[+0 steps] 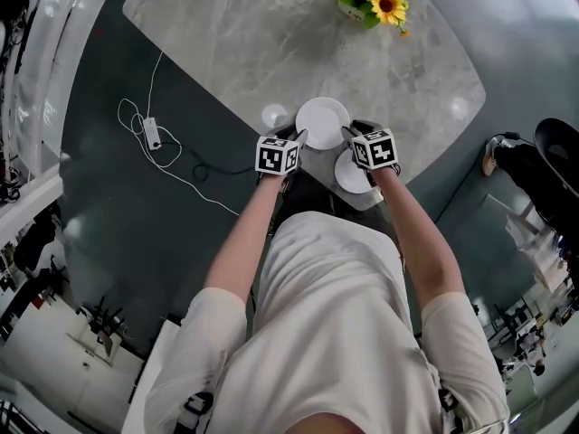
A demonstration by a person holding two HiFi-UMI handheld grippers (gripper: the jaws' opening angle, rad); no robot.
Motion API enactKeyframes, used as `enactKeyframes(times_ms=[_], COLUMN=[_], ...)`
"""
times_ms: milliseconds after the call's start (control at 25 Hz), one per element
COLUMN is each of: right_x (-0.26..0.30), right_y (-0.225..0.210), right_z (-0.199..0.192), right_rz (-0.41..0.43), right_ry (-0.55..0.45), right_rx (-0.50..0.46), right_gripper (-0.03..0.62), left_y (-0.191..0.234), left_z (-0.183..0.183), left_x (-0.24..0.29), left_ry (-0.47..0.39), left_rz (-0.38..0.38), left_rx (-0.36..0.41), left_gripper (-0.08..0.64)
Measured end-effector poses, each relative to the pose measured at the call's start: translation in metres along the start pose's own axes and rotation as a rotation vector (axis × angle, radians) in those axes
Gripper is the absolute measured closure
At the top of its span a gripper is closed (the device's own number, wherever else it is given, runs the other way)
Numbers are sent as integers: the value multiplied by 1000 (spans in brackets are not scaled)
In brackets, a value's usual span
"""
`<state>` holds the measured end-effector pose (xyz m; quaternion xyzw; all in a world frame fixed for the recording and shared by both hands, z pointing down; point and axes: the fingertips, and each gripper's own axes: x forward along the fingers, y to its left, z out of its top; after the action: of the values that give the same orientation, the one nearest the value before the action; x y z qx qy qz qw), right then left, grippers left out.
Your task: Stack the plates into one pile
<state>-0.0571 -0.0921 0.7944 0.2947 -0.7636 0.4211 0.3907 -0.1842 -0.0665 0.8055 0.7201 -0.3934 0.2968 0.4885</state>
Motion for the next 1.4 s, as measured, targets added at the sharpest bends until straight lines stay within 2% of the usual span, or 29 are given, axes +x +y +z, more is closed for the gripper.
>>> enactKeyframes(times_ms=[160, 320, 680, 1080, 1400], right_x=[4, 5, -8, -31, -63], right_y=[0, -5, 0, 2, -2], right_z=[2, 6, 5, 1, -11], right_rz=[1, 5, 37, 41, 22], right_ry=[-6, -24, -70, -125, -164], right_rx=[34, 118, 196, 192, 179], right_gripper=[457, 511, 534, 534, 534], left_y=[-1, 5, 5, -15, -47], left_z=[-5, -3, -2, 3, 0], left_x=[2, 2, -7, -19, -30], left_ry=[-1, -18, -45, -94, -118], left_rz=[-9, 6, 19, 24, 13], left_rx=[-29, -83, -119, -90, -51], left_gripper=[422, 455, 500, 509, 511])
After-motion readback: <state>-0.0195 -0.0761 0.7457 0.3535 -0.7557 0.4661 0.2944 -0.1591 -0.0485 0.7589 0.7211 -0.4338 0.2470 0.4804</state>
